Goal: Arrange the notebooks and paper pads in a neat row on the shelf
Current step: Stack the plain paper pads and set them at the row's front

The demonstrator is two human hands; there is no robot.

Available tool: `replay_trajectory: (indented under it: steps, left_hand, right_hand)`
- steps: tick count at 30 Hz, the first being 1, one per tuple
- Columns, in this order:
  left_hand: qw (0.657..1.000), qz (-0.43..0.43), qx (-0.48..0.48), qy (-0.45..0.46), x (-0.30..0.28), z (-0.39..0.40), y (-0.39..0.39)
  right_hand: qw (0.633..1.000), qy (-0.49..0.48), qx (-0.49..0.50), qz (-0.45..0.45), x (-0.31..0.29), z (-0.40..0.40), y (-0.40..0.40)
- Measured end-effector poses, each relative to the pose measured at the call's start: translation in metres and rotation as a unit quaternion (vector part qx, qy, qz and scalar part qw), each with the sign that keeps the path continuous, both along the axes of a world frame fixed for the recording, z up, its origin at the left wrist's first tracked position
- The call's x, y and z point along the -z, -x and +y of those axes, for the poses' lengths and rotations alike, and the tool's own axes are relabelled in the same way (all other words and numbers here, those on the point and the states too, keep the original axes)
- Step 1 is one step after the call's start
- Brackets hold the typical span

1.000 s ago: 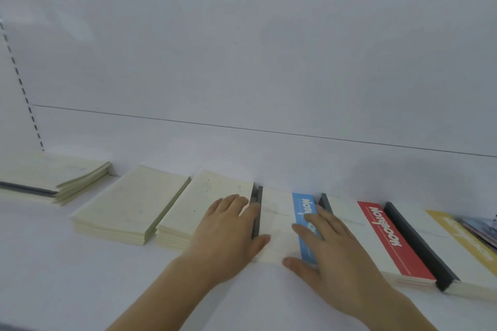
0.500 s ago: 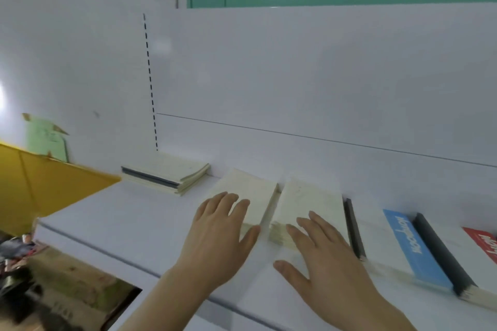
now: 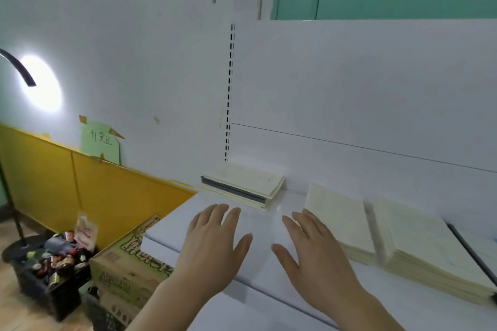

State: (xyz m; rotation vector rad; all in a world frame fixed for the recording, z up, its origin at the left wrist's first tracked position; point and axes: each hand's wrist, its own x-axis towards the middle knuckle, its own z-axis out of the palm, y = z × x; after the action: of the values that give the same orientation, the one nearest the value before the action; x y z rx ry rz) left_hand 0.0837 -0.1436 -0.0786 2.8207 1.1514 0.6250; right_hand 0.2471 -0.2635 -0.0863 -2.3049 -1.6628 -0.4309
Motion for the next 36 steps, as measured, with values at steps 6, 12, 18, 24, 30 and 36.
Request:
replay_trajectory:
  steps: [6,12,18,24,30,36]
  left_hand:
    - [1.000,0.015,0.016,-0.001,0.006,0.058,-0.015]
    - [0.998,0.038,0.042,-0.026,-0.003,0.113,-0.051]
    - [0.996,0.066,0.048,-0.021,0.011,0.157,-0.068]
    - [0.993,0.054,0.092,-0.042,0.018,0.188,-0.071]
    - [0.986,-0.075,0.147,-0.039,0.010,0.200,-0.061]
    - [0.932,-0.256,0.194,0.170,0.009,0.177,-0.048]
  right_hand:
    - [1.000,-0.026,0.000,0.004,-0.002,0.062,-0.019]
    - [1.000,0.006,0.000,0.021,-0.009,0.126,-0.044]
    - [0.998,0.056,0.025,0.020,0.001,0.166,-0.053]
    - [0.997,0.001,0.050,-0.059,0.011,0.184,-0.060]
    - [0.981,-0.107,0.099,-0.128,-0.007,0.174,-0.033]
    - [0.957,-0.225,0.161,-0.084,0.006,0.169,0.032]
